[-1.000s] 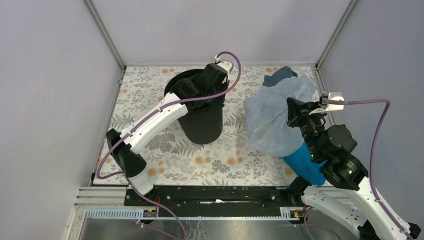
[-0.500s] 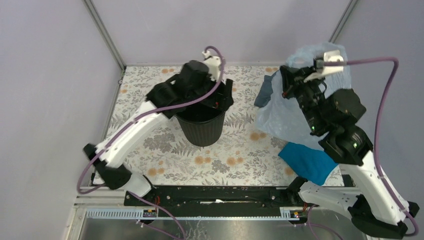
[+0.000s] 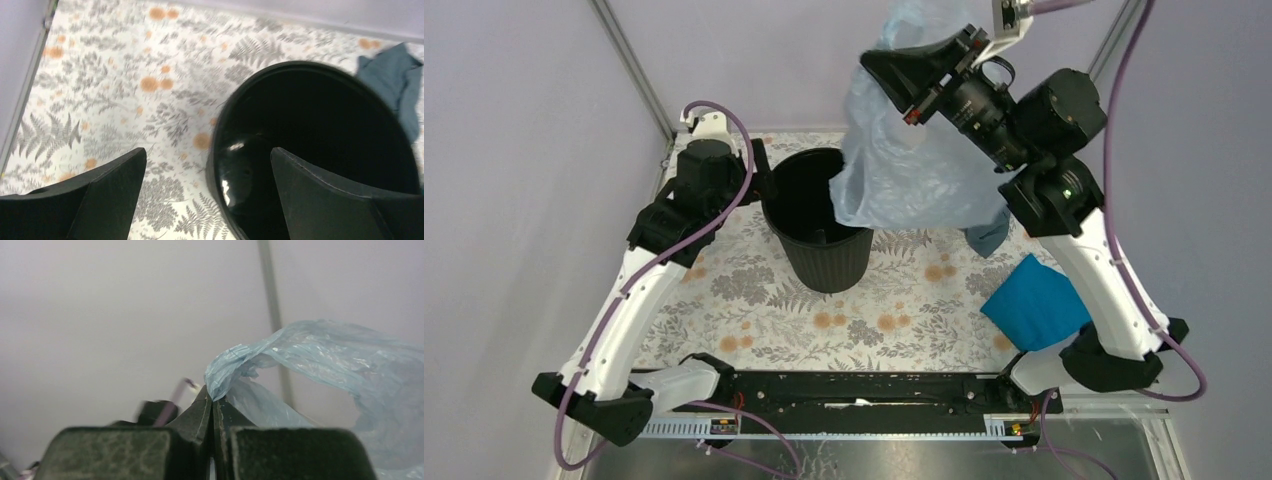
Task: Put the trash bags into the trash bin
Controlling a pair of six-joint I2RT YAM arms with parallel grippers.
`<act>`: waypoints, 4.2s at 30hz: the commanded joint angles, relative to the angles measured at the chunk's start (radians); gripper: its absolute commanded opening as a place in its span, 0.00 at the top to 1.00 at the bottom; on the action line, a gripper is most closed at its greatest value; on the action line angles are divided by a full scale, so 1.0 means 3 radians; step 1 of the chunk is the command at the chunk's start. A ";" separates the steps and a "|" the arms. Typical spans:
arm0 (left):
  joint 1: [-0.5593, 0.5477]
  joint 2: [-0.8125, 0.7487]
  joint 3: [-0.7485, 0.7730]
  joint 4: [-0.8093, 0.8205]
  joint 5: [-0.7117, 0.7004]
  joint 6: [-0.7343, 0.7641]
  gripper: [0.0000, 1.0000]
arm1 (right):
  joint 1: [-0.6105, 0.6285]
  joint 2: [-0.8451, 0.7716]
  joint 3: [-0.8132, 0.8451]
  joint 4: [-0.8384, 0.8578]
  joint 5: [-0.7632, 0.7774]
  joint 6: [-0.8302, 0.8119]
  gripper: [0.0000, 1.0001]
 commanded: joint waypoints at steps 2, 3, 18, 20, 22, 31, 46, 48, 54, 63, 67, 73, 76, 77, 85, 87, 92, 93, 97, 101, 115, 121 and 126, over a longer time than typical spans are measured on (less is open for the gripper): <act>0.0400 -0.0014 -0.0425 0.0329 0.1014 -0.0158 0.01 | 0.0017 0.0227 0.0305 0.0913 -0.0673 0.0898 1.00; 0.0400 -0.0058 -0.0503 0.0425 0.1205 -0.0180 0.02 | 0.0017 0.0207 0.0287 0.0945 -0.0617 0.0895 1.00; 0.0112 -0.0709 -0.1279 0.1398 0.2331 -0.0973 0.40 | 0.0019 -0.0592 -0.1215 0.0741 0.1498 0.0253 1.00; 0.0099 -0.0735 -0.1305 0.1338 0.2293 -0.0986 0.39 | 0.0019 -0.0626 -0.1226 0.0757 0.1350 0.0276 1.00; 0.0099 -0.0743 -0.1308 0.1189 0.2199 -0.0961 0.37 | 0.0017 -0.0650 -0.1245 0.0851 0.1111 0.0369 1.00; 0.0099 -0.1023 -0.1368 0.0700 0.1816 -0.0879 0.13 | 0.0019 -0.0305 -0.0796 0.0785 0.0285 0.1107 1.00; 0.0101 -0.1699 -0.0759 0.0268 0.0100 -0.0293 0.01 | 0.0034 0.0315 -0.0539 0.1595 -0.0496 0.2263 1.00; 0.0099 -0.1732 -0.0729 0.0304 0.0100 -0.0274 0.01 | 0.0034 0.0098 -0.0885 0.1461 -0.0271 0.2047 1.00; 0.0104 -0.1654 -0.0506 0.0382 -0.0015 -0.0144 0.01 | 0.0027 -0.0632 -0.1732 0.0741 0.0777 0.1414 1.00; 0.0104 -0.0279 0.0480 -0.0071 0.0903 -0.0203 0.08 | 0.0027 -0.0871 -0.1711 0.0107 0.0746 0.1057 1.00; 0.0104 -0.0192 0.0091 0.0548 0.1733 -0.0319 0.18 | 0.0031 -0.0962 -0.1847 0.0160 0.0646 0.1139 1.00; 0.0036 0.0129 -0.0228 0.0870 0.2190 -0.0561 0.32 | 0.0031 -0.0764 -0.1916 0.0495 -0.0011 0.1487 1.00; -0.0173 0.0047 -0.0595 0.0865 0.1918 -0.0652 0.39 | 0.0027 -0.0651 -0.1846 0.0498 -0.0197 0.1483 1.00; -0.0232 0.0009 -0.0751 0.0920 0.1894 -0.0712 0.39 | 0.0029 -0.0622 -0.1836 0.0482 -0.0218 0.1459 1.00; -0.0515 -0.0043 -0.0676 0.0565 0.1465 -0.0552 0.13 | 0.0027 -0.0582 -0.1863 -0.0154 -0.0152 0.0820 1.00; -0.0512 -0.0190 -0.0533 0.0505 0.1275 -0.0449 0.02 | 0.0030 -0.0602 -0.1859 -0.0322 -0.0279 0.0647 1.00; -0.0510 -0.0309 -0.0172 0.0262 0.0863 -0.0224 0.01 | 0.0027 -0.0605 -0.1778 -0.0553 -0.0487 0.0344 1.00; -0.0510 -0.0309 -0.0118 0.0226 0.0781 -0.0201 0.01 | 0.0027 -0.0582 -0.1743 -0.0587 -0.0556 0.0280 1.00; -0.0439 -0.0241 0.0150 0.0301 0.0667 -0.0271 0.01 | 0.0027 -0.0481 -0.1629 -0.0637 -0.0910 0.0075 1.00; -0.0302 0.0038 0.0455 0.0671 0.1013 -0.0489 0.01 | 0.0031 -0.0432 -0.1580 -0.0597 -0.1060 0.0066 1.00; -0.0116 0.1122 0.1355 0.1504 0.2245 -0.0893 0.01 | 0.0027 -0.0194 -0.1482 -0.0367 -0.1906 0.0154 1.00; -0.0143 0.1285 0.1362 0.0699 0.2123 -0.0247 0.12 | 0.0027 -0.0225 -0.1599 -0.0207 -0.1975 0.0203 1.00; -0.0171 0.1017 0.0905 0.0361 0.1672 0.0144 0.34 | 0.0031 -0.0168 -0.1633 -0.0125 -0.2105 0.0242 1.00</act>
